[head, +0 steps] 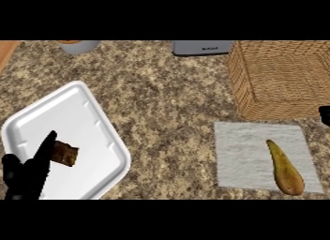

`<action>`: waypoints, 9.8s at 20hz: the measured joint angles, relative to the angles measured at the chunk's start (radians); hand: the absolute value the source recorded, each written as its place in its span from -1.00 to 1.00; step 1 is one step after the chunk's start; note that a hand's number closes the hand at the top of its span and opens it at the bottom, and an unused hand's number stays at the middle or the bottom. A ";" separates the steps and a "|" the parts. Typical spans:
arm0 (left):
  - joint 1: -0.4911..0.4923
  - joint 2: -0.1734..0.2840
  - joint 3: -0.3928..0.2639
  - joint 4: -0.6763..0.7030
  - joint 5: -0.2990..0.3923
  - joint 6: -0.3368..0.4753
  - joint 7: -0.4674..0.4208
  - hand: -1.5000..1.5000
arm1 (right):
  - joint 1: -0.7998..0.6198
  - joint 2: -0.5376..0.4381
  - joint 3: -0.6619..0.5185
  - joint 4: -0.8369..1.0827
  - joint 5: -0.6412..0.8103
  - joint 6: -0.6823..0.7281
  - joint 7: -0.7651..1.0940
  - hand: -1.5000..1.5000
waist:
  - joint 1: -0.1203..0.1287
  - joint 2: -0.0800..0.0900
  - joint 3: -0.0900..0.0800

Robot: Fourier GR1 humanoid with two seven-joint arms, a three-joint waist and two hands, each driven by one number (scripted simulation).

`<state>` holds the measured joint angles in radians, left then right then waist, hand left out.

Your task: Pick the pear from the placemat and place it in the basket

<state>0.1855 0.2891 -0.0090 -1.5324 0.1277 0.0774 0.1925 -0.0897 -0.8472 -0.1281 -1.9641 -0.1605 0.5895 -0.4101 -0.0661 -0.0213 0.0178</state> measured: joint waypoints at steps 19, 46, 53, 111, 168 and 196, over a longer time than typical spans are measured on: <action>-0.010 -0.016 -0.016 0.002 -0.014 -0.014 0.042 0.00 | 0.153 -0.492 -0.250 0.169 0.267 0.000 -0.237 -1.00 | 0.046 0.014 -0.005; -0.046 -0.051 -0.024 0.023 -0.051 -0.034 0.050 0.00 | 0.261 -0.311 0.150 0.285 0.603 -0.328 -0.450 -1.00 | 0.078 0.014 -0.005; -0.056 -0.053 -0.012 0.030 -0.048 -0.050 0.060 0.00 | 0.200 -0.219 0.225 0.384 0.698 -0.360 -0.483 -1.00 | 0.078 0.013 -0.005; -0.032 -0.093 0.058 0.020 -0.100 -0.093 0.053 0.00 | 0.010 0.266 0.309 0.687 1.242 -0.565 -0.330 1.00 | 0.059 0.004 -0.018; -0.072 -0.120 0.066 0.037 -0.118 -0.122 0.067 0.00 | -0.724 0.395 -0.405 0.755 0.668 -0.472 0.799 1.00 | 0.087 0.019 -0.005; -0.065 -0.118 0.087 0.041 -0.122 -0.146 0.054 0.00 | -0.723 0.123 -0.449 1.316 0.706 -0.637 0.356 -1.00 | 0.082 0.016 -0.006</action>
<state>0.1208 0.1714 0.0784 -1.4916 0.0054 -0.0682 0.2460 -0.8126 -0.7242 -0.5766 -0.6482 0.5456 -0.0479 -0.0544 0.0163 -0.0050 0.0123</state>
